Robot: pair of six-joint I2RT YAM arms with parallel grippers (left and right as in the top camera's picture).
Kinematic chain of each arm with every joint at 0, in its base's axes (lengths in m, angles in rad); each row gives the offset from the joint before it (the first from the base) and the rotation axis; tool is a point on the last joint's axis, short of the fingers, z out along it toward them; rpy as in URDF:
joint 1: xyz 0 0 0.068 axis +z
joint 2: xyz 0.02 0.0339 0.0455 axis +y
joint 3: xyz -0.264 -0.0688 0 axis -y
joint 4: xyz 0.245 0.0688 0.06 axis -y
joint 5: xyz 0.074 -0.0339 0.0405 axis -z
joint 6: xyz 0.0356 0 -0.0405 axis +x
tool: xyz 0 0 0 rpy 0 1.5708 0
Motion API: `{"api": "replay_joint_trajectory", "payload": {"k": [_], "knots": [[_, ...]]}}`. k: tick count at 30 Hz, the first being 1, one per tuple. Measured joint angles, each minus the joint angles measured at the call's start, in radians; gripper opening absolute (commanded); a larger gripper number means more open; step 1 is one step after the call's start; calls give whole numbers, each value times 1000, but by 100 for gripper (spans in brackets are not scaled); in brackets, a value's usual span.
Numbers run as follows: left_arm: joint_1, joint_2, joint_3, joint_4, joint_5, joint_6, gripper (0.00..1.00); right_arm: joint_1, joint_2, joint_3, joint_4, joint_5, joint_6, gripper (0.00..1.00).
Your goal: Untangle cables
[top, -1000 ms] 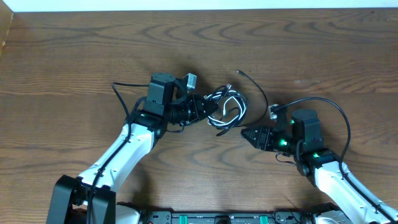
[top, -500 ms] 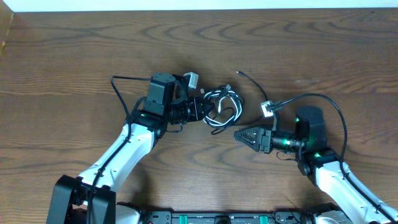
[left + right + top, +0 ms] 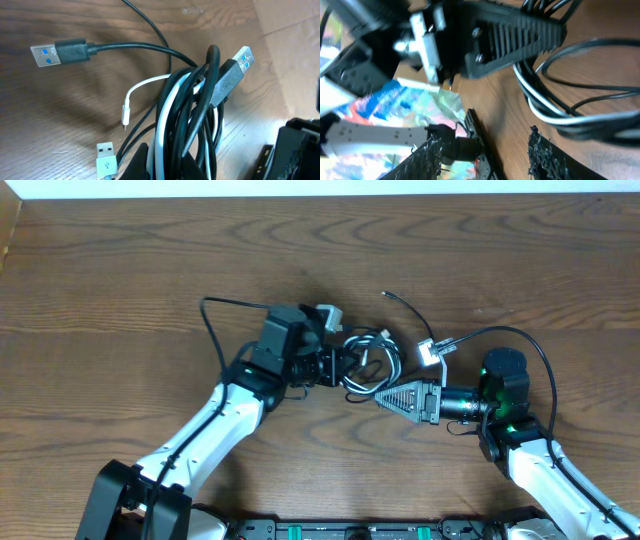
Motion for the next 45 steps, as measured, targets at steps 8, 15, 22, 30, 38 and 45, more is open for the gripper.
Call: {"api": "replay_joint_trajectory", "payload": {"k": [8, 15, 22, 30, 38, 45], "knots": [[-63, 0, 0, 0, -77, 8, 8, 0, 0, 0, -72, 106, 62, 54], [-65, 0, 0, 0, -86, 8, 8, 0, 0, 0, -106, 210, 97, 46], [-65, 0, 0, 0, -90, 6, 8, 0, 0, 0, -100, 319, 195, 42], [-32, 0, 0, 0, -92, -147, 8, 53, 0, 0, 13, 380, 291, 42], [21, 0, 0, -9, -101, -320, 8, 132, 1, 0, 32, 489, 362, 45], [4, 0, 0, -33, -101, -302, 8, 161, 11, -1, 214, 514, 386, 43]]}}
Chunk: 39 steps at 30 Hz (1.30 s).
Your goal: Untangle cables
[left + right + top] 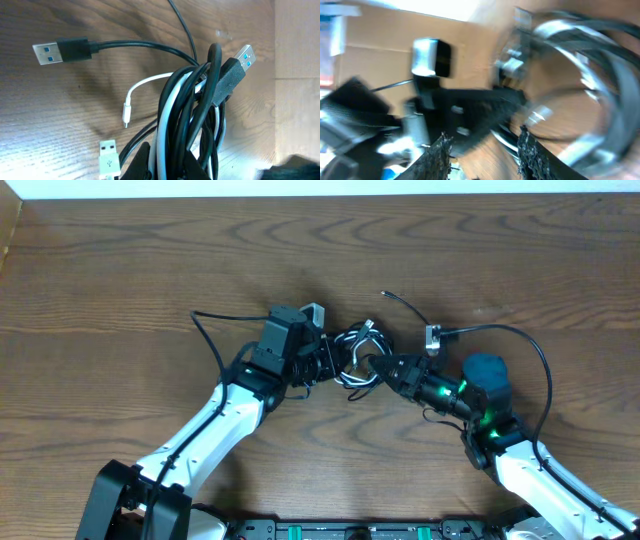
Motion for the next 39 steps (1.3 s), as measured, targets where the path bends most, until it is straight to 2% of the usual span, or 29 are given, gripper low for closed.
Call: {"api": "replay_joint_trajectory", "payload": {"k": [8, 20, 32, 39], "knots": [[-7, 0, 0, -13, 0, 17, 8, 5, 27, 0, -24, 53, 19, 40], [-8, 0, 0, -21, -6, 37, 8, 54, 229, 1, 61, 117, 198, 38], [-8, 0, 0, -21, -7, 50, 8, 60, 233, 1, 71, 191, 389, 43], [-8, 0, 0, -19, -6, 60, 8, 78, 237, 1, 107, 214, 480, 36]]}}
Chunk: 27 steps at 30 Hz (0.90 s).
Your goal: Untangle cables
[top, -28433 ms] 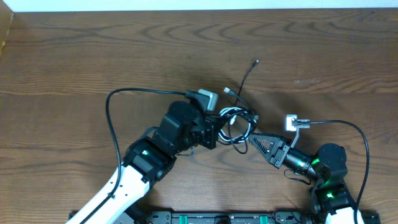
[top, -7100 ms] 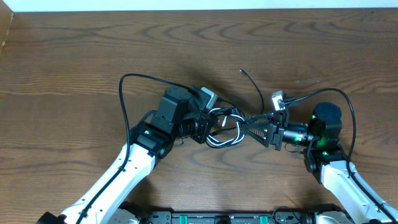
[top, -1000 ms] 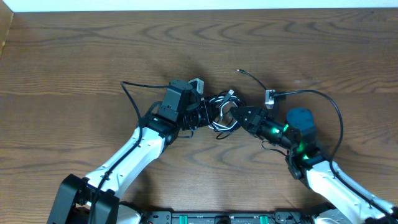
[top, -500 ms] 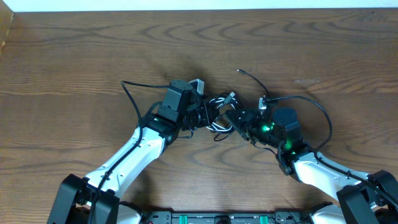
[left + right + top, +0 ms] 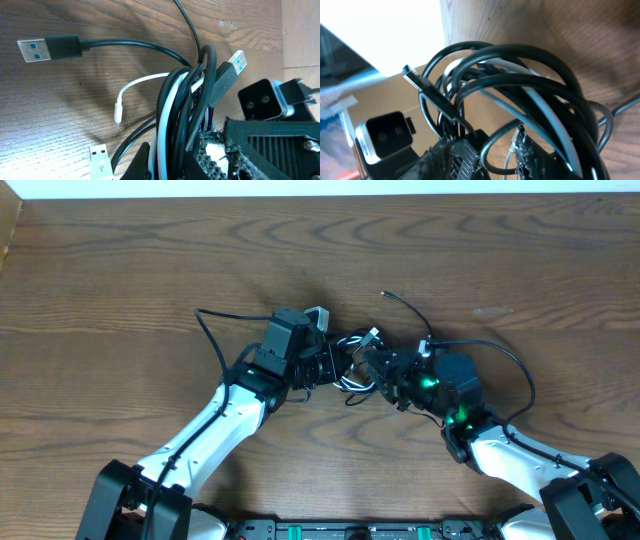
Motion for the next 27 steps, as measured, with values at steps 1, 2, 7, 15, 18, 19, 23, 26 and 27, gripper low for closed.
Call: {"api": "replay_joint_trajectory", "payload": {"k": [1, 2, 7, 15, 18, 19, 23, 26, 27], "knots": [[0, 0, 0, 0, 0, 2, 8, 1, 1, 0, 0, 4, 15, 36], [0, 0, 0, 0, 0, 2, 8, 2, 2, 0, 0, 8, 29, 36], [0, 0, 0, -1, 0, 3, 8, 35, 14, 0, 8, 48, 89, 33], [0, 0, 0, -2, 0, 5, 8, 51, 38, 0, 23, 83, 160, 31], [0, 0, 0, -2, -1, 5, 8, 62, 48, 0, 24, 101, 174, 30], [0, 0, 0, -3, -1, 5, 8, 64, 51, 1, 25, 107, 178, 30], [0, 0, 0, -2, -1, 5, 8, 69, 56, 6, 25, 122, 193, 31], [0, 0, 0, -2, -1, 5, 8, 70, 57, 10, 24, 130, 199, 28], [0, 0, 0, -2, 0, 5, 8, 71, 58, 12, 24, 133, 200, 27]]}}
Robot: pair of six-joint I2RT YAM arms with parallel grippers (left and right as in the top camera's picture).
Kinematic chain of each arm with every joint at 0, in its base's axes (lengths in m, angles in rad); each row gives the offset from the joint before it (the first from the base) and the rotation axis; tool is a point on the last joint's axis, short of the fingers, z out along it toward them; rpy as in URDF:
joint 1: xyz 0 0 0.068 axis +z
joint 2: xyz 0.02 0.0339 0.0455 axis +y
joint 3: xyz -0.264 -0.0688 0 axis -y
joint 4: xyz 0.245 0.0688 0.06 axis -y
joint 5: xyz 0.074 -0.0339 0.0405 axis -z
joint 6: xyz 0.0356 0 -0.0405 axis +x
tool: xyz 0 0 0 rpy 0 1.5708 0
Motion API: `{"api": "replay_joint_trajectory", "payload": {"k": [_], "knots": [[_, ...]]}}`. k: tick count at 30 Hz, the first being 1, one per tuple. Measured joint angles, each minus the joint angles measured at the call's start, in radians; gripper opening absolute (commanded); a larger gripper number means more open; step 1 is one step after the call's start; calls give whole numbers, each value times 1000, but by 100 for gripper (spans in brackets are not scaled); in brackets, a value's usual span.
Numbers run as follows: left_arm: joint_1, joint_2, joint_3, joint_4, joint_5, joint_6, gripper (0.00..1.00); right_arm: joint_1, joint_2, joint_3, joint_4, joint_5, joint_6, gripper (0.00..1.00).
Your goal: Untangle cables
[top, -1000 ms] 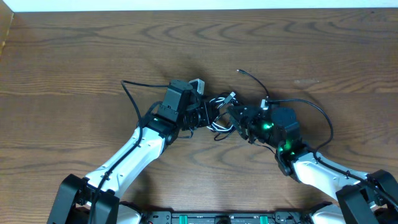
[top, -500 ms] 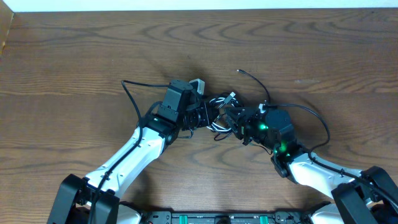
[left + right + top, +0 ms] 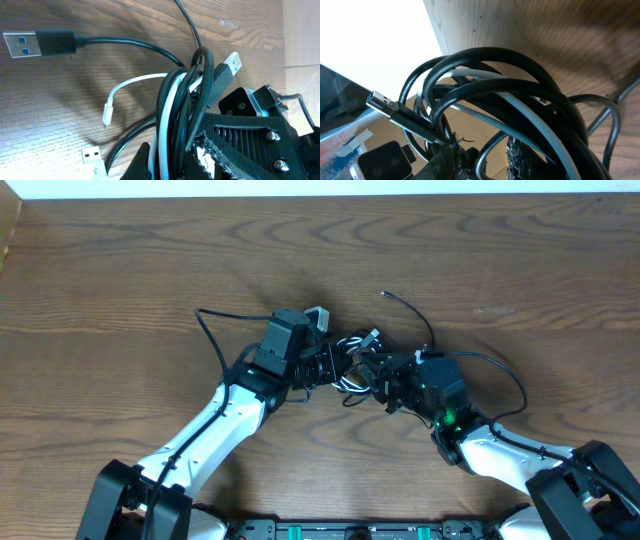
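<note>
A knot of black and white cables (image 3: 352, 362) lies at mid-table. My left gripper (image 3: 328, 366) is shut on the cable bundle (image 3: 180, 115) from the left, with the strands pinched between its fingers (image 3: 142, 162). My right gripper (image 3: 378, 377) presses into the knot from the right and shows as black ribbed fingers (image 3: 250, 135) in the left wrist view. Its jaws stand open, and one black loop (image 3: 492, 150) passes between them. Free ends stick out: a black USB plug (image 3: 22, 44), a second plug (image 3: 227, 70), a white tip (image 3: 106, 117) and a white USB plug (image 3: 92, 155).
A thin black cable end (image 3: 400, 302) trails across the wooden table (image 3: 120, 270) behind the knot. My two arms meet at mid-table, and their own black leads (image 3: 208, 330) loop out beside them.
My right gripper has pushed a little further left into the knot. Seen from the left wrist, the free plugs have shifted left. My left gripper still holds the bundle.
My left gripper held the bundle throughout. First my right gripper lay open to the right of the knot, pointing left. It then stood closer, at the knot's right edge. By the last moment its fingers were among the loops, and now they sit deeper.
</note>
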Motion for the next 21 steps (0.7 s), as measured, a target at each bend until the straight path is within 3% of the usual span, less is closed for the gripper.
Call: {"api": "replay_joint_trajectory", "payload": {"k": [7, 10, 14, 21], "knots": [[0, 0, 0, 2, 0, 0, 8, 8, 8, 22, -2, 8, 8, 16], [0, 0, 0, 2, 0, 0, 8, 18, 27, 27, -2, 16, 11, 1], [0, 0, 0, 0, 0, 0, 8, 27, 62, 27, 0, 22, 6, 1], [0, 0, 0, -37, -16, 7, 8, 15, 68, 29, 40, 11, -150, 1]]}}
